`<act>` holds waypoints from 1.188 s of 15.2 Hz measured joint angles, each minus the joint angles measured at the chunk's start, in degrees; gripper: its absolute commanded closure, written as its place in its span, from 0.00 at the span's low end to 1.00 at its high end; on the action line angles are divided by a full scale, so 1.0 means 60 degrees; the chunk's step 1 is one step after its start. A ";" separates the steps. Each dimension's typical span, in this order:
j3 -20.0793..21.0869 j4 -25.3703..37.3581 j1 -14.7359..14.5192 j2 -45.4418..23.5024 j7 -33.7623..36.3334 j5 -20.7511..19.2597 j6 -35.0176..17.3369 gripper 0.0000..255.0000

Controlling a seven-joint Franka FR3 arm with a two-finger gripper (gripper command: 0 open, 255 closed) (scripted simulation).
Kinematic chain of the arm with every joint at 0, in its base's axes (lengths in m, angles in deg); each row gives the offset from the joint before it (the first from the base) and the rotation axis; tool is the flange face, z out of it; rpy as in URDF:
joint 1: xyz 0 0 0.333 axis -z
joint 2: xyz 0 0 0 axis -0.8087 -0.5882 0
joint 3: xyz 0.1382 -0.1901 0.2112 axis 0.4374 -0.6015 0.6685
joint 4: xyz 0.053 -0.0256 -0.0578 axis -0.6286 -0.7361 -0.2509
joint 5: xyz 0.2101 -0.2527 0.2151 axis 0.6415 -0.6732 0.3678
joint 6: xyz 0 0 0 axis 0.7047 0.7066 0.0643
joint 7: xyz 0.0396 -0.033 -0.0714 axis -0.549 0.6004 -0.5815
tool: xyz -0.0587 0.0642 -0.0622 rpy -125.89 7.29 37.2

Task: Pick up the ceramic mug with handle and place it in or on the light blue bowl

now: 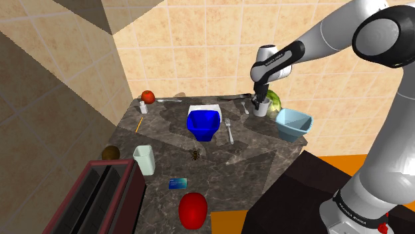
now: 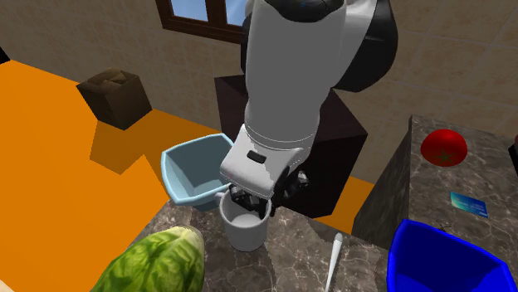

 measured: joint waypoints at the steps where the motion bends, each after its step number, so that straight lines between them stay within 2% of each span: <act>1: 0.0000 0.0048 -0.0012 0.0071 0.0018 -0.0015 0.0122 1.00; 18: -0.0067 0.0778 -0.0027 0.1284 -0.0015 -0.0223 0.2045 1.00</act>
